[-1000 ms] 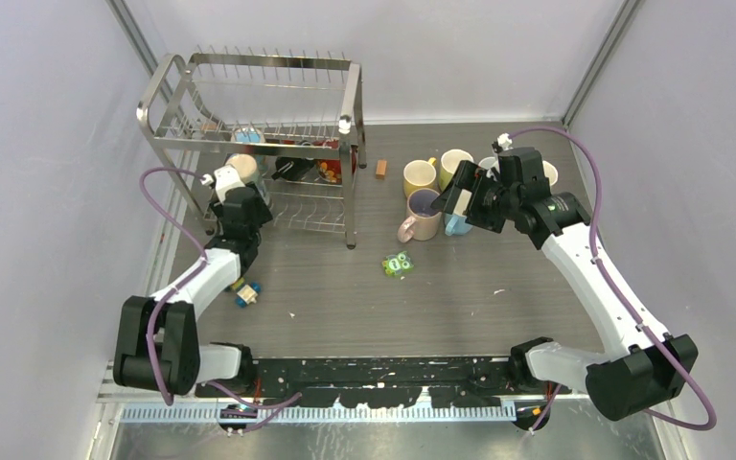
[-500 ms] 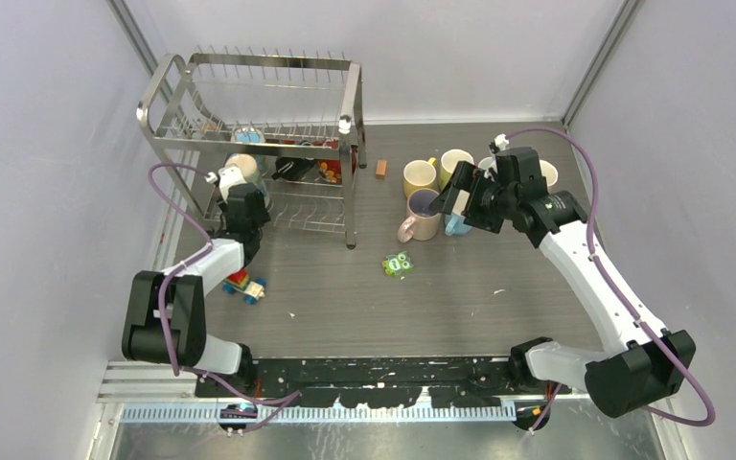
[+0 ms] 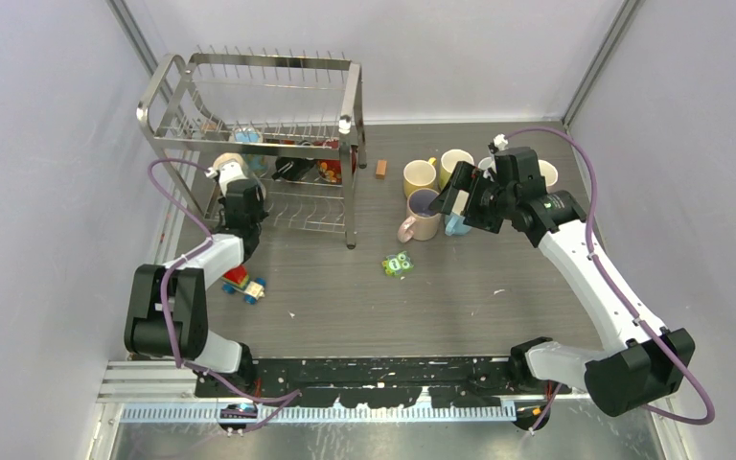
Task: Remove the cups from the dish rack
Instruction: Unload the cup from the dish rack.
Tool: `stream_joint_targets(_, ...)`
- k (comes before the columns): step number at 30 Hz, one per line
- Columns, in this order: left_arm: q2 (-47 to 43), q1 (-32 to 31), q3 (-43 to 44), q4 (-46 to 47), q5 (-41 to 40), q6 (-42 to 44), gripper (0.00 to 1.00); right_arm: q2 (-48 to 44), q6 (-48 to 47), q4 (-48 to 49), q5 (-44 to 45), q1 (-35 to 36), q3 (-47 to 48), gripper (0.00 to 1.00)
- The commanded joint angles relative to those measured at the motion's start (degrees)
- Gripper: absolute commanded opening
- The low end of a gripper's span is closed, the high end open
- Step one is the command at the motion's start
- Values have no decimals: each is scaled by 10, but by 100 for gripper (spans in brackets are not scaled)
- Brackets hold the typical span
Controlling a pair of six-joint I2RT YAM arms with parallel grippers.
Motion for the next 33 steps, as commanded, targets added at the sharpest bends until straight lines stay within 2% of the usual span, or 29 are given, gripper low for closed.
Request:
stream_joint_targets(1, -7, 3, 17, 54, 13, -1, 0, 0, -2, 16, 0, 5, 5, 100)
stream_joint_targets(11, -54, -8, -6, 76, 33, 15, 0, 2, -1, 18, 5, 7, 4, 100)
stream_joint_targets(33, -173, -67, -57, 73, -16, 28, 0, -8, 5, 34, 7, 13, -21, 100)
